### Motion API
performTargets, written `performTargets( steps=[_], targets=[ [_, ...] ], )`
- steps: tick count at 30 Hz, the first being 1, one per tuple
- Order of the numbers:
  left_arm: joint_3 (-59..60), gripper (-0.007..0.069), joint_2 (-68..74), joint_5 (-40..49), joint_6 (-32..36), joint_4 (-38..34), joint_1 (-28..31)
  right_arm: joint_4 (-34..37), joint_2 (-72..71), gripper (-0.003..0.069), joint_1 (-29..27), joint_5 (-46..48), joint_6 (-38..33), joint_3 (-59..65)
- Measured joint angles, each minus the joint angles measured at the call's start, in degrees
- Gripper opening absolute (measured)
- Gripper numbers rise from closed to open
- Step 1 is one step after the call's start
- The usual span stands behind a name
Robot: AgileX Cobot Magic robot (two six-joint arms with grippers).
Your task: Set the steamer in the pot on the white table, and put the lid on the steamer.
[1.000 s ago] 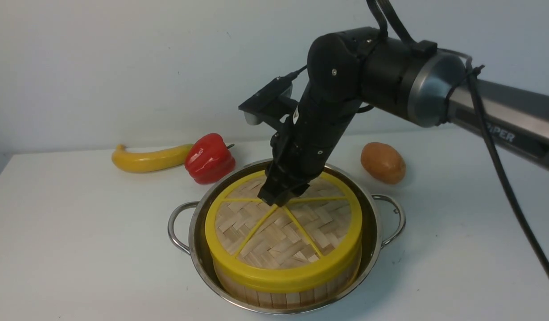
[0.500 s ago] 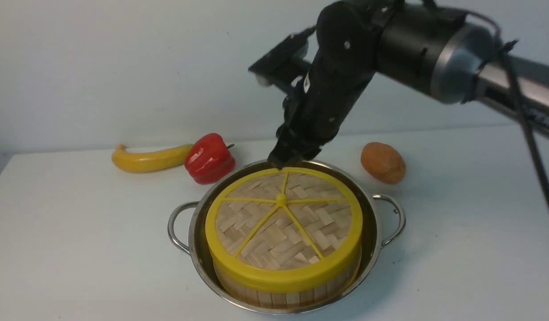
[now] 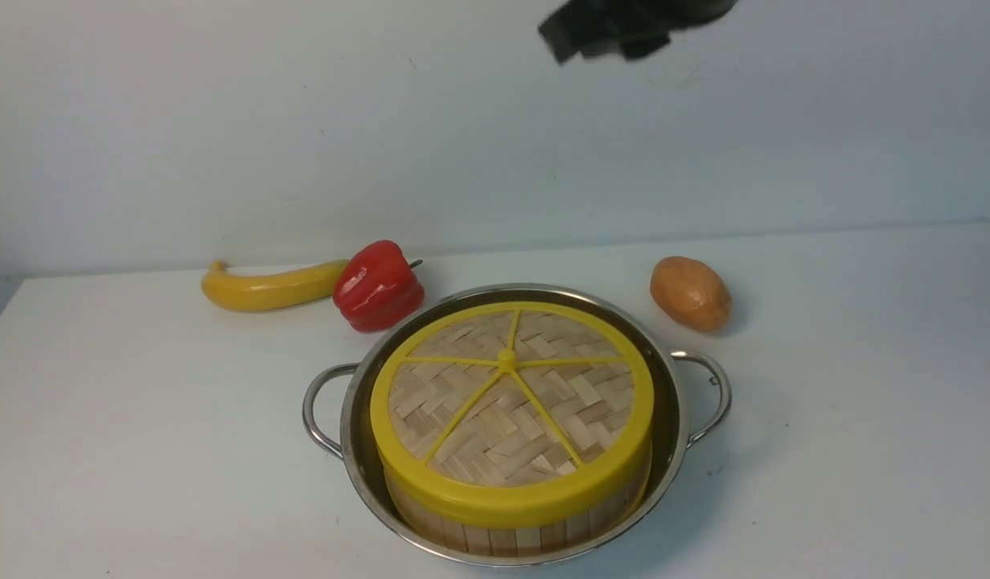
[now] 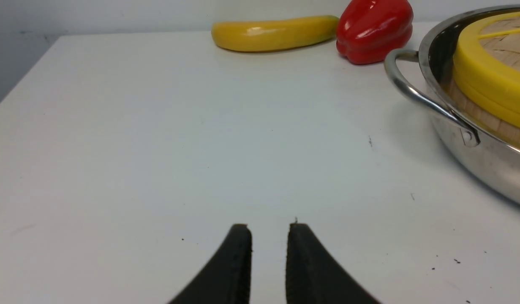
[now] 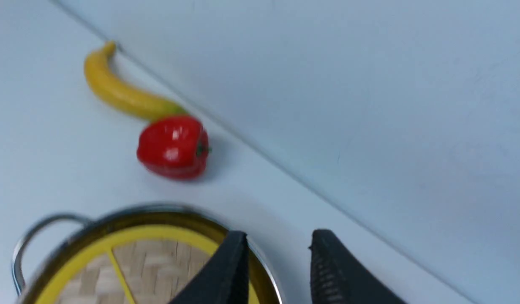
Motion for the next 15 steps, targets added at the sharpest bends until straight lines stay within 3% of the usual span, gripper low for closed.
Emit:
performTargets(
  steps=[10, 15],
  targets=[
    [0.0, 0.0122, 0.0, 0.0, 0.0, 0.0, 0.0, -4.51, -5.97, 0.0211, 0.0, -3.3, 6.89, -0.37],
    [0.0, 0.0122, 0.0, 0.0, 0.0, 0.0, 0.0, -6.91, -5.99, 0.0213, 0.0, 3.6, 6.47, -0.37]
  ],
)
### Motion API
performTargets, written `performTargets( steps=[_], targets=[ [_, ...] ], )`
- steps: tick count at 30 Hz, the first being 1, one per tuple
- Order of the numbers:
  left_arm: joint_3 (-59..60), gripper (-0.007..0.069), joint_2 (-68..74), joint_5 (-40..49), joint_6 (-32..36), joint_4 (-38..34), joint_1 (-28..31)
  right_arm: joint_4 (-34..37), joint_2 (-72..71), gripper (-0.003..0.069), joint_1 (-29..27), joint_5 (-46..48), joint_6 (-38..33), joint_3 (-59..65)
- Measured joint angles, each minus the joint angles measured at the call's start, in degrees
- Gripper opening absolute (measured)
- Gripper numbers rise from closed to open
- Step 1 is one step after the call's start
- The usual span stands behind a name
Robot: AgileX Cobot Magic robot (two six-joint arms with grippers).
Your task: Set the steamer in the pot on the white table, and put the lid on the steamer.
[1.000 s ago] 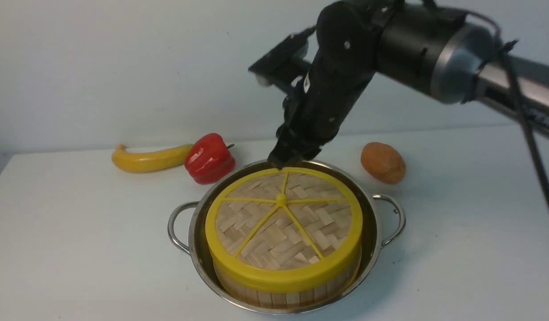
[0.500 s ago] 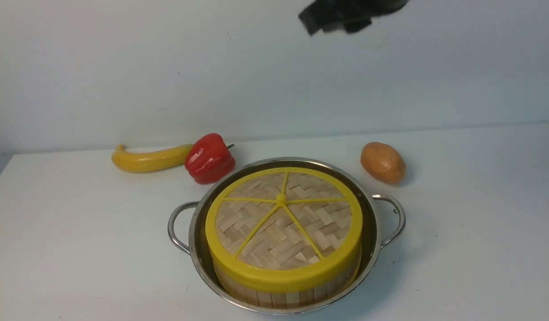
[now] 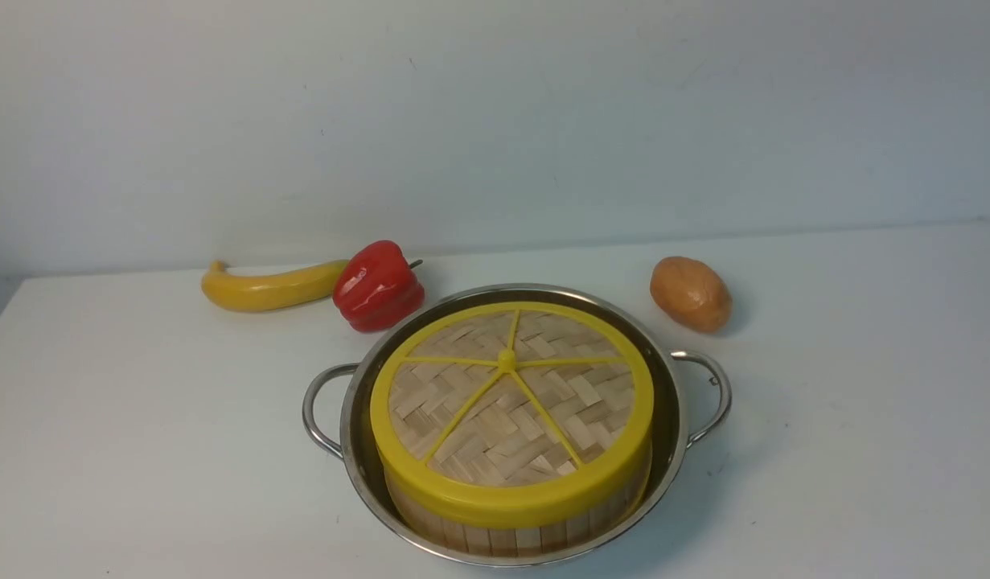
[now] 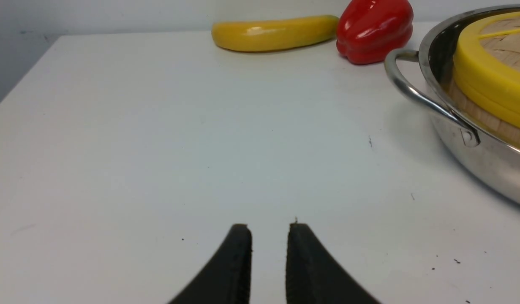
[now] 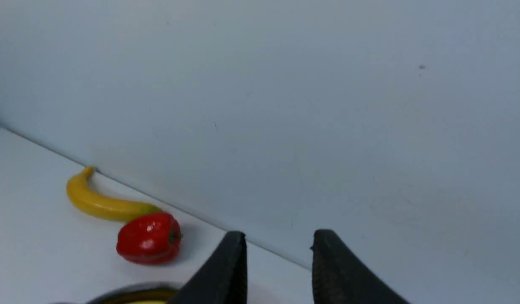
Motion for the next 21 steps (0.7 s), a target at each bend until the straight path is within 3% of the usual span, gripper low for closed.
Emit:
performTargets(
  steps=[5, 12, 15, 21],
  targets=[
    [0.0, 0.0122, 0.0, -0.05, 0.0, 0.0, 0.0, -5.64, -0.58, 0.0215, 0.0, 7.54, 0.19, 1.1],
    [0.0, 0.0122, 0.0, -0.05, 0.0, 0.0, 0.0, -5.96, -17.25, 0.0222, -0.88, 2.79, 4.18, 17.05],
    [0.0, 0.0122, 0.0, -0.05, 0.0, 0.0, 0.0, -4.9, -30.53, 0.0223, -5.0, -5.39, 4.89, 28.92],
    [0.0, 0.0122, 0.0, -0.05, 0.0, 0.0, 0.0, -2.79, -57.86, 0.0228, -20.05, -20.14, 9.51, 61.14]
  ],
)
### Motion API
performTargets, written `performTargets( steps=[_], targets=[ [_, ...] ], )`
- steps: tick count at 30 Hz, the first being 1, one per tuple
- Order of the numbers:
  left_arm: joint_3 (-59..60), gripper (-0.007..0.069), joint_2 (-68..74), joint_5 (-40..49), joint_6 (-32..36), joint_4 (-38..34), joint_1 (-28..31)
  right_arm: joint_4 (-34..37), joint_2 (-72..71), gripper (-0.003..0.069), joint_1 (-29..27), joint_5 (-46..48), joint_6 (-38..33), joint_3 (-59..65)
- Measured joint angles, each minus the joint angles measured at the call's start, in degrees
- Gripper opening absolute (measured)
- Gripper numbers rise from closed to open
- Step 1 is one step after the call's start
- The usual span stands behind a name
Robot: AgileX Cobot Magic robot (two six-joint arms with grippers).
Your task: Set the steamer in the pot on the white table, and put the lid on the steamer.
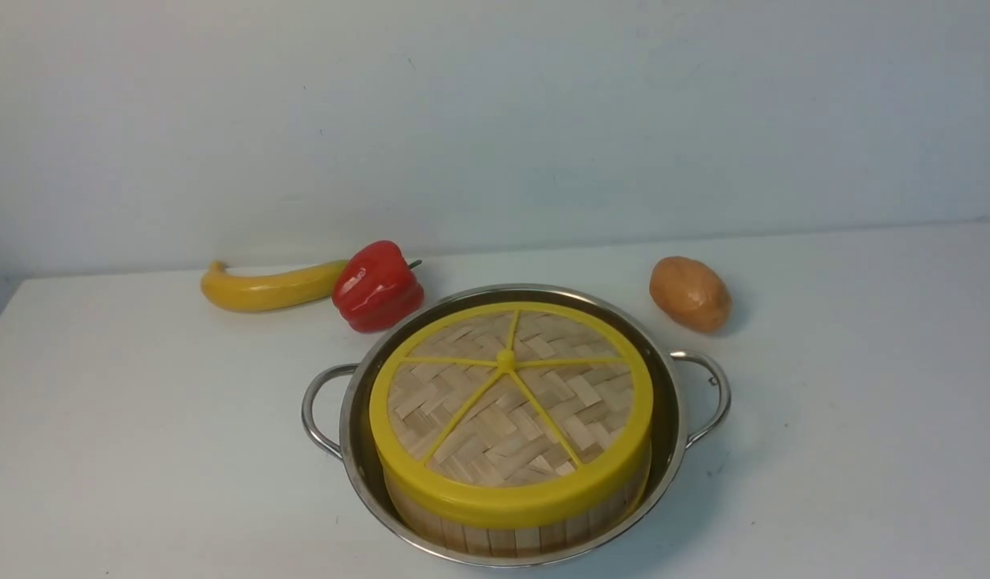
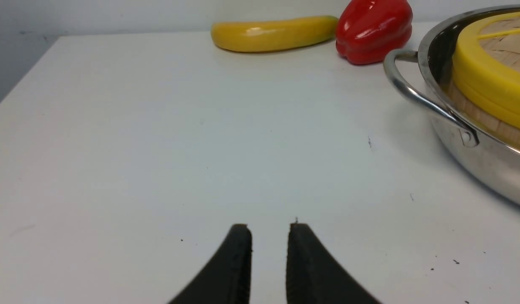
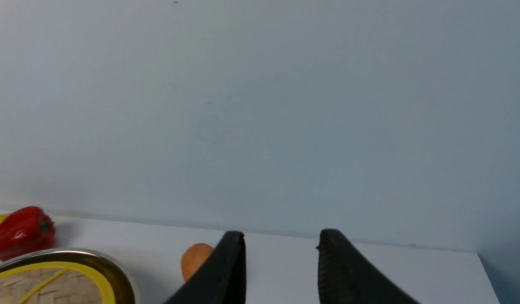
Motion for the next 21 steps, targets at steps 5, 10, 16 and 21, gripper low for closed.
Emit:
performTargets(
  steps=[5, 10, 16, 21],
  targets=[
    [0.0, 0.0122, 0.0, 0.0, 0.0, 0.0, 0.0, 0.22, -18.94, 0.0234, -7.51, -13.69, 3.6, 24.13],
    [0.0, 0.0122, 0.0, 0.0, 0.0, -0.05, 0.0, -0.02, -33.57, 0.0235, -12.1, -18.35, 4.36, 39.98],
    [0.0, 0.0122, 0.0, 0.0, 0.0, -0.05, 0.0, 0.21, -34.61, 0.0238, -13.17, -18.71, 4.52, 46.87],
    [0.0, 0.0122, 0.0, 0.0, 0.0, -0.05, 0.0, 0.21, -34.61, 0.0238, -13.17, -18.24, 4.52, 51.19]
  ],
)
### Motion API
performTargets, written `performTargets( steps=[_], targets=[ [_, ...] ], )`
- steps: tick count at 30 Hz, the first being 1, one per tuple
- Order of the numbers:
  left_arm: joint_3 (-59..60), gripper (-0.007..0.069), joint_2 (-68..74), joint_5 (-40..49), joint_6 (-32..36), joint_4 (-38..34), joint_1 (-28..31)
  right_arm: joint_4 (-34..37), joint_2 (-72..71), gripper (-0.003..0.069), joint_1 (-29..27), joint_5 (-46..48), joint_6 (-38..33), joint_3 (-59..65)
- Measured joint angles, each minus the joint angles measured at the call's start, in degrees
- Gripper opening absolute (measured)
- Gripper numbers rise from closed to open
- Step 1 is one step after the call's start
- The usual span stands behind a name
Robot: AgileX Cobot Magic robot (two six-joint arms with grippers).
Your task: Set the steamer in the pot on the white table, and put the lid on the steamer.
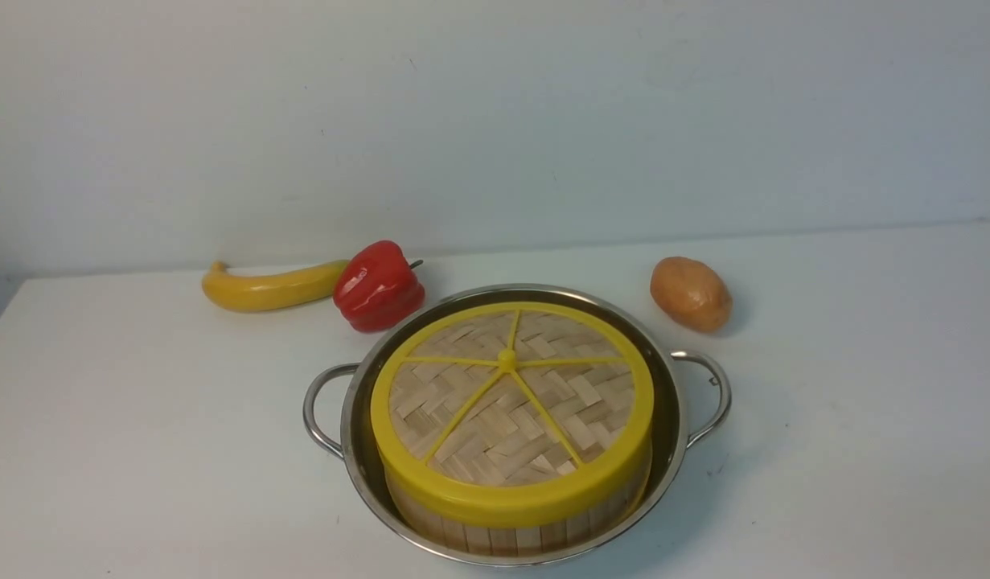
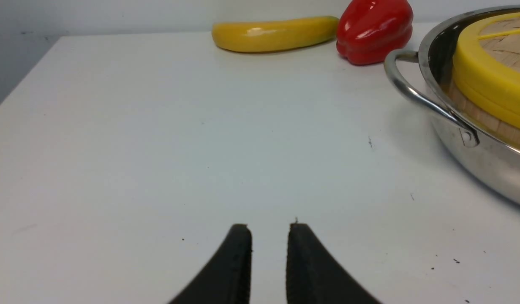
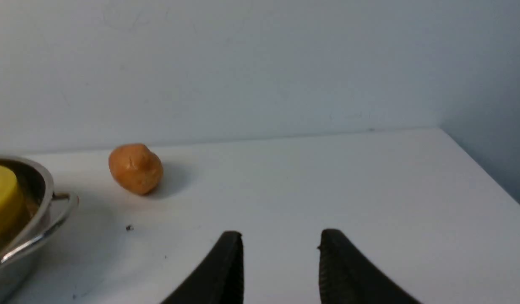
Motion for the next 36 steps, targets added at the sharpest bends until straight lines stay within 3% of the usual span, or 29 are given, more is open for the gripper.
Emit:
performTargets(
  steps=[9, 30, 36],
  targets=[
    [0.0, 0.0122, 0.0, 0.0, 0.0, 0.0, 0.0, 0.46, 0.0, 0.0238, 0.0, 0.39, 0.07, 5.85],
    [0.0, 0.0122, 0.0, 0.0, 0.0, 0.0, 0.0, 0.41, 0.0, 0.0239, 0.0, -2.72, 0.65, 6.31],
    [0.0, 0.0122, 0.0, 0.0, 0.0, 0.0, 0.0, 3.59, 0.0, 0.0239, 0.0, -2.92, 0.69, 6.31]
  ],
)
